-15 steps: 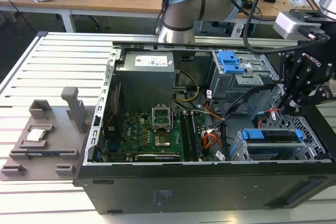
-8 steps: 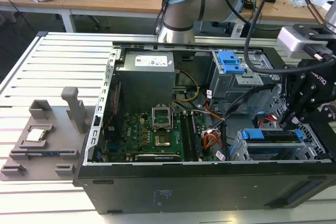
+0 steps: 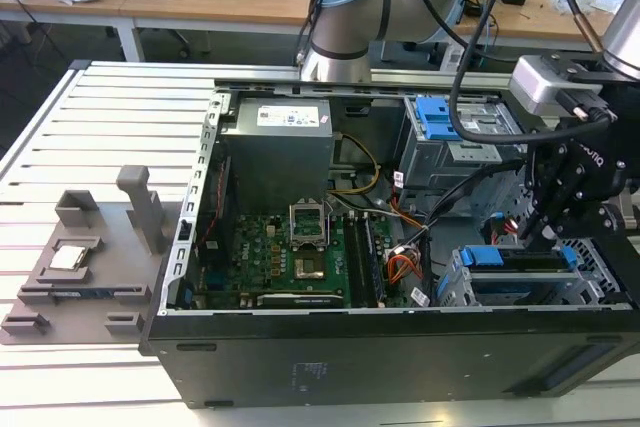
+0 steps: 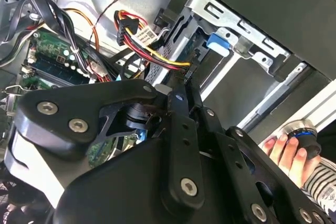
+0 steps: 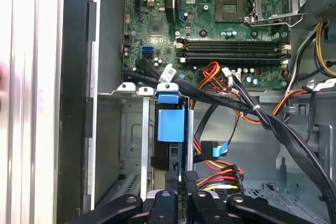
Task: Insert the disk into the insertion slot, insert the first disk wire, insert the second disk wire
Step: 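Insert the first disk wire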
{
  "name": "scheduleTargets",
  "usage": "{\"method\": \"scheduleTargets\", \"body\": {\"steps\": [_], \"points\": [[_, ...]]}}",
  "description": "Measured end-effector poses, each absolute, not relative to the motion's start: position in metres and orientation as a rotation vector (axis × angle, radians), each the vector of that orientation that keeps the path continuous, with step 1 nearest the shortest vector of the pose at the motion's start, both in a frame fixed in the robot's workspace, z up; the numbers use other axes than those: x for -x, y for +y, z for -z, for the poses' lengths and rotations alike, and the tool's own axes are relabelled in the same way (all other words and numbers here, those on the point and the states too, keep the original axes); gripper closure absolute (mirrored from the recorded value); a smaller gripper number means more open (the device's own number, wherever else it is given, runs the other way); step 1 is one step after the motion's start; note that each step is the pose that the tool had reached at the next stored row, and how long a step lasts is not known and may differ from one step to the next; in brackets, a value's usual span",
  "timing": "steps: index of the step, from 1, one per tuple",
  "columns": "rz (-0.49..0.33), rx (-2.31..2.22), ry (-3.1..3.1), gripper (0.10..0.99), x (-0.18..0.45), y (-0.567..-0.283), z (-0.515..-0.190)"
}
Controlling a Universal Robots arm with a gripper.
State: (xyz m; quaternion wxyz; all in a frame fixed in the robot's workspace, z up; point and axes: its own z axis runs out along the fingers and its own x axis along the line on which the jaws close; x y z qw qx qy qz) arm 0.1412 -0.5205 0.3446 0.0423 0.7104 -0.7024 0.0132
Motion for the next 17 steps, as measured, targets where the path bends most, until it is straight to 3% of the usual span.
{"method": "scheduleTargets", "body": {"steps": [17], "points": [[-0.041,-2.17,-2.152,0.918,-0.1422,-0.5213,-0.3398]]}}
